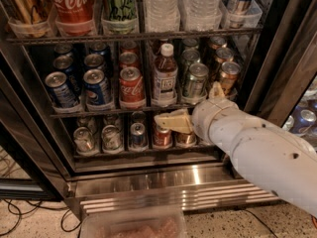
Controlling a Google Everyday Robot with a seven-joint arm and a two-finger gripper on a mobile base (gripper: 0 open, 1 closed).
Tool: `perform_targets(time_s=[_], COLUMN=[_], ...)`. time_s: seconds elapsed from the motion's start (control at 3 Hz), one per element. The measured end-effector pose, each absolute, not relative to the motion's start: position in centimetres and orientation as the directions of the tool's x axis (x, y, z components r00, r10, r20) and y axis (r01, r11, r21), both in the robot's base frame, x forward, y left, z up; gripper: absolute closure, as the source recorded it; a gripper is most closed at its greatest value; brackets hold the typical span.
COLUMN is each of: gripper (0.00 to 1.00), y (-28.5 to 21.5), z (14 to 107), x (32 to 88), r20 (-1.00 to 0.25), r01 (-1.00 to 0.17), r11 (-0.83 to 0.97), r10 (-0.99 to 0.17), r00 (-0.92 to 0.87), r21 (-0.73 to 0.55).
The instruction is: Pick green can from middle shelf of fridge
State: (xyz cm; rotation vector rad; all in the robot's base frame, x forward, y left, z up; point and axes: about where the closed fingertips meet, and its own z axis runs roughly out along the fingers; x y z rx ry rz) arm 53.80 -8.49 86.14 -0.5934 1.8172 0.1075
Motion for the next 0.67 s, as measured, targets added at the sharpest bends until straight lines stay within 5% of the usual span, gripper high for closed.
perform_targets(time_s=[0.67], gripper=[0.42], y=[-8.55], z=[86.39], x=[54.42], r20=[-0.932], r01=[-0.413], r11=[0.866], r10=[-0.35], r00=[-0.098], r21=[-0.282])
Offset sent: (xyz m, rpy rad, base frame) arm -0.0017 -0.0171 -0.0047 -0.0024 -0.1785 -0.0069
